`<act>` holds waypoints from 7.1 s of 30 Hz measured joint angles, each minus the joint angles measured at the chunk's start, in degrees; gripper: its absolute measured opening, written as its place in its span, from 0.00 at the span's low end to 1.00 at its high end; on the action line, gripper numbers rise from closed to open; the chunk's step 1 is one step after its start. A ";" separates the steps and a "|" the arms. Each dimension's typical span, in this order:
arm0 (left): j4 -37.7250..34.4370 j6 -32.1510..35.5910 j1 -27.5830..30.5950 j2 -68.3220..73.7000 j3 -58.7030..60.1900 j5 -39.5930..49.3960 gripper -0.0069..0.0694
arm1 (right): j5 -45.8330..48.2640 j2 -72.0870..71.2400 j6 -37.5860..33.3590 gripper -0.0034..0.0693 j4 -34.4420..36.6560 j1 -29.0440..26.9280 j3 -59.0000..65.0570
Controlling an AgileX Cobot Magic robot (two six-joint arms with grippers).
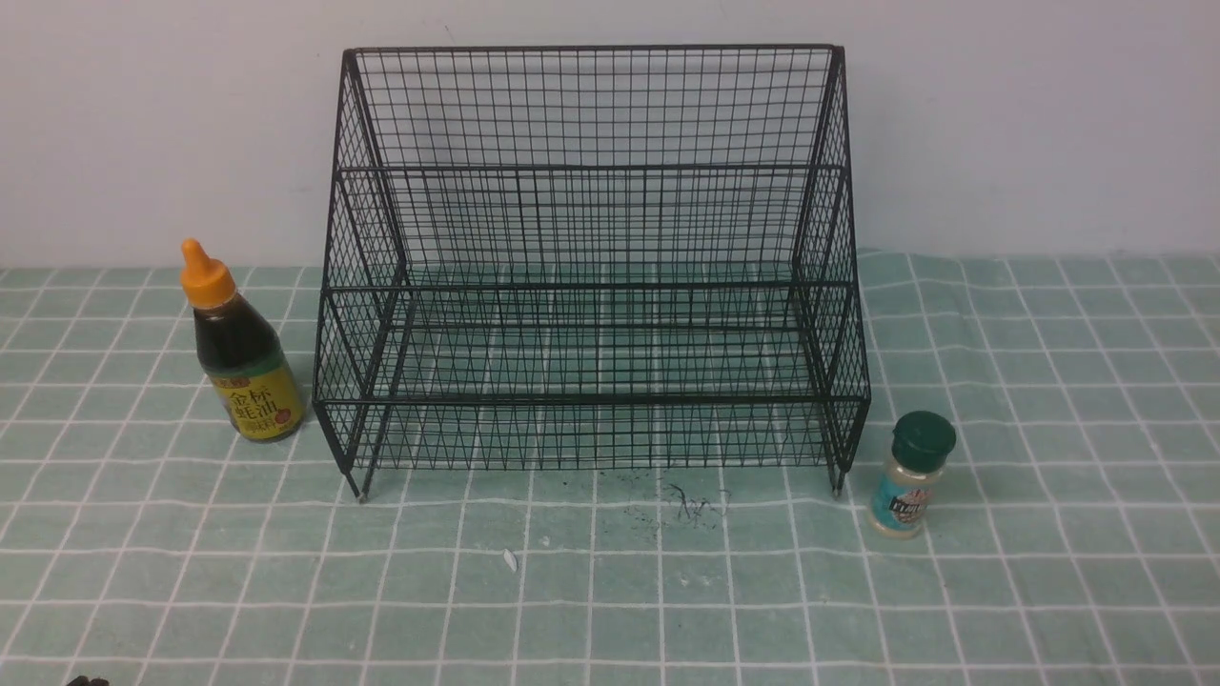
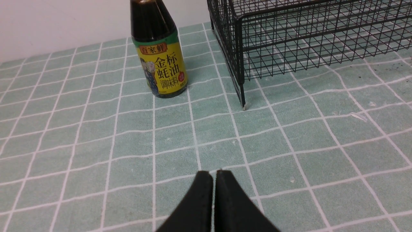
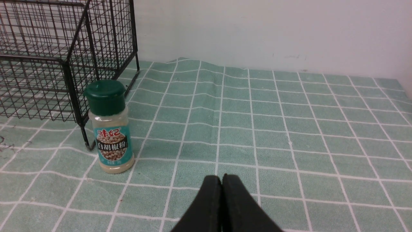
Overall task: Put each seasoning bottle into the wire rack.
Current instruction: Use the right arm to grab the condiment bottle closest to it, then use the right arm to put the condiment bottle back on the shelf, then use the left arm to grab the condiment bottle closest to it
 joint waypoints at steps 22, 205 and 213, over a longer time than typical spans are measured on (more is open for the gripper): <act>0.00 0.00 0.00 0.00 0.00 0.00 0.08 | -22.63 0.00 10.08 0.03 40.36 0.00 0.27; -0.06 0.00 0.00 0.00 0.00 0.01 0.08 | 2.40 -0.04 16.34 0.03 -7.81 25.75 -16.46; -0.06 0.00 0.00 0.00 0.00 0.01 0.08 | 2.40 -0.04 16.20 0.03 -8.29 7.54 -7.38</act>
